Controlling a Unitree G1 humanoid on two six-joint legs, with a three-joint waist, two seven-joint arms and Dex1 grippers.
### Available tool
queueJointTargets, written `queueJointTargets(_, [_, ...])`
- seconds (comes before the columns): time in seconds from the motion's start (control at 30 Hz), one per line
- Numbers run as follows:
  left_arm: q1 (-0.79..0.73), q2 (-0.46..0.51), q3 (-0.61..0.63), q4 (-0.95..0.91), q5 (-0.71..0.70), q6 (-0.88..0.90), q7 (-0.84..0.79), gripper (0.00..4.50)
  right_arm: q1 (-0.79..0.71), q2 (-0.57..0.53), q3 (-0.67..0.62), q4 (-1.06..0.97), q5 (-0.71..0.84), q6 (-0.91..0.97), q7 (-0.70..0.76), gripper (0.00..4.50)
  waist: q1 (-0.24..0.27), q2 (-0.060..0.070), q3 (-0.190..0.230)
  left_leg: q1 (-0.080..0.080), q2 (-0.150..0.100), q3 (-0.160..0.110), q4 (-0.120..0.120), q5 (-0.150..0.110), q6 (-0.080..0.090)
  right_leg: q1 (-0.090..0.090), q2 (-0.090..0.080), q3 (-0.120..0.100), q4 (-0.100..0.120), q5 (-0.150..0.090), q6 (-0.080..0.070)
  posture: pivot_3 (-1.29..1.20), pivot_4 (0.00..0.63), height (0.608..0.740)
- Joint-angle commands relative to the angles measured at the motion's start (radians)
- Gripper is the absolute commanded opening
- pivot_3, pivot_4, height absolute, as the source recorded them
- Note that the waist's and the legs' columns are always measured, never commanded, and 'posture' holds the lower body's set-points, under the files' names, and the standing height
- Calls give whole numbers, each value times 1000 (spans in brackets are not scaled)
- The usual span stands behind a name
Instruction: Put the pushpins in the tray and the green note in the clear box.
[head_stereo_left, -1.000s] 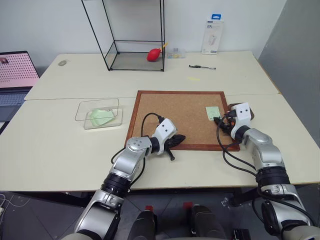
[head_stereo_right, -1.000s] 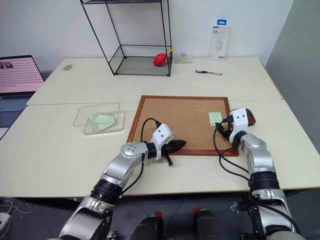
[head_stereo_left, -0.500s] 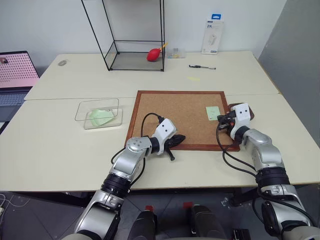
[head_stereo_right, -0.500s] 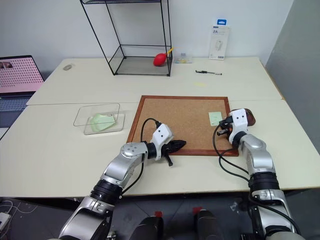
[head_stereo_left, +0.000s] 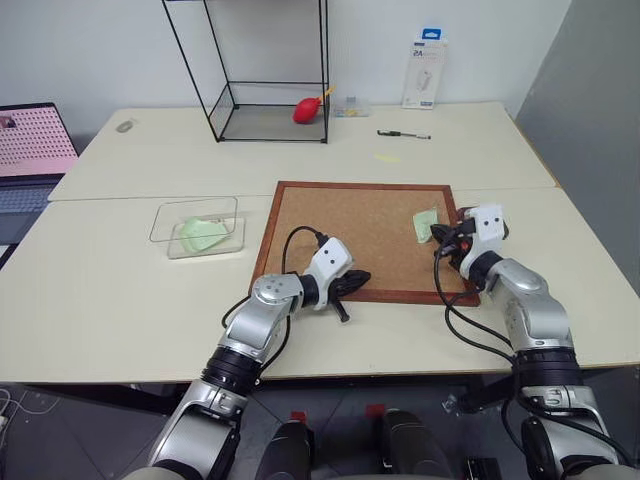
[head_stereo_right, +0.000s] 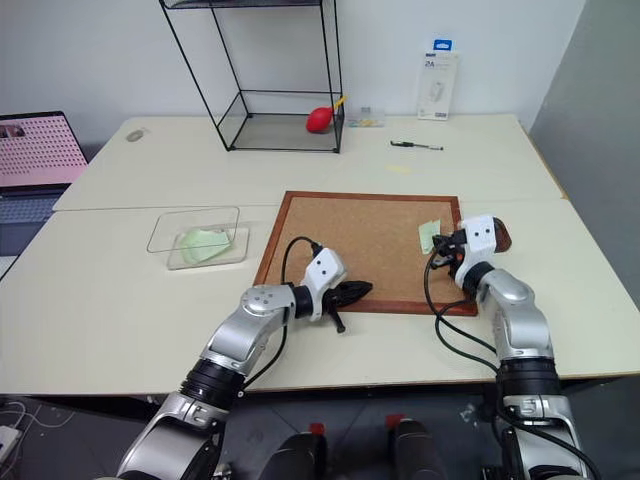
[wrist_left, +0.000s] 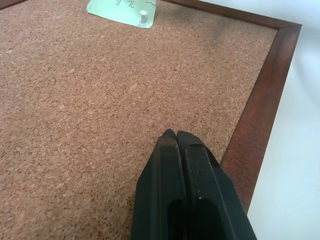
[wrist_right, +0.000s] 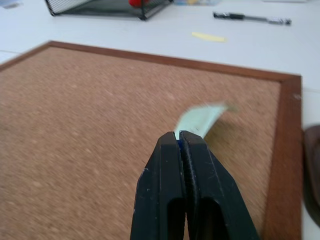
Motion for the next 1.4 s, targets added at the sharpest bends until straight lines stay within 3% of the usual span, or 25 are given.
queueJointTargets(0.03, [33,6,-36,48,24,40,-6,0,-1,-6,-19,-68,28,18,-4,30,1,0,0,0,0,0,0,0,0,0,0,0,0,0,0,0,150,740])
queueJointTargets(0.57, [35,10,-42,53,29,32,-7,0,-29,-79,-87,-36,10,-3,-75,30,3,0,0,0,0,0,0,0,0,0,0,-1,0,0,0,0,150,740])
queueJointTargets(0.83, [32,10,-44,57,29,24,-8,0,-58,-173,-14,140,-200,-165,-180,30,2,0,0,0,0,0,0,0,0,0,0,0,-1,0,0,0,150,740])
queueJointTargets(1.17, [27,8,-43,61,30,21,-2,0,-177,-175,34,431,-274,-264,-201,30,2,0,0,0,0,1,0,0,0,0,0,0,-1,0,0,0,150,740])
queueJointTargets(1.4, [34,11,-40,53,28,25,5,0,-231,-168,30,521,-271,-267,-208,1329,2,0,0,0,0,1,0,0,0,0,0,0,0,0,0,0,150,740])
